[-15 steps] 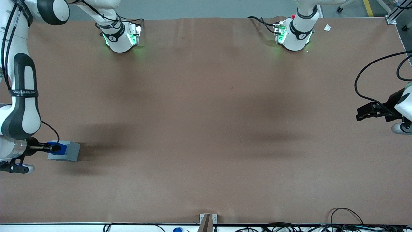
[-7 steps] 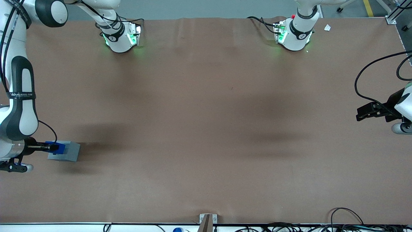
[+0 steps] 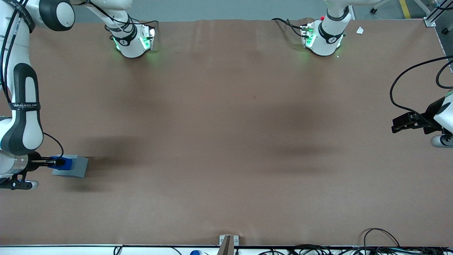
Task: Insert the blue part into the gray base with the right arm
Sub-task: 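Lower the blue block into the gray base's opening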
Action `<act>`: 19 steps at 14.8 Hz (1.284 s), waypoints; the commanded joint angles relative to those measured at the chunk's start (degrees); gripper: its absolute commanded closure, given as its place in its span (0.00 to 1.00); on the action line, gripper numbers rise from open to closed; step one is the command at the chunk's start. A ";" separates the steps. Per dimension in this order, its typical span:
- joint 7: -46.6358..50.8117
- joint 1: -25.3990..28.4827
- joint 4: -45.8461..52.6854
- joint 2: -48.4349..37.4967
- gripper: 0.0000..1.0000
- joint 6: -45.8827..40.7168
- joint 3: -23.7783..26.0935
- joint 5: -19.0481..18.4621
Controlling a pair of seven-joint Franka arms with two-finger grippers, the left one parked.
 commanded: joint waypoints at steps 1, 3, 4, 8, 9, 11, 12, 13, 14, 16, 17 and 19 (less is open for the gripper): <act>-0.84 -1.15 1.52 0.93 0.94 -0.09 0.86 -0.89; -0.84 -1.15 1.43 1.19 0.94 0.09 0.86 -0.89; -0.84 -1.15 1.43 1.19 0.94 0.18 0.86 -0.89; -0.84 -1.15 1.26 1.28 0.94 0.35 0.86 -0.80; -0.84 -1.15 1.17 1.28 0.94 0.35 0.86 -0.89; -0.92 -1.15 1.08 1.28 0.93 0.35 0.86 -0.89; -1.27 -1.24 1.08 1.28 0.93 0.35 0.86 -0.89; -1.71 -1.50 1.08 1.28 0.93 0.35 0.86 -0.89; -1.98 -1.59 1.08 1.28 0.93 0.35 0.86 -0.89; -1.98 -1.68 0.99 1.28 0.93 0.35 0.86 -0.89; -1.98 -1.68 0.90 1.28 0.93 0.35 0.86 -0.89; -1.98 -1.59 0.90 1.46 0.93 0.27 0.86 -0.89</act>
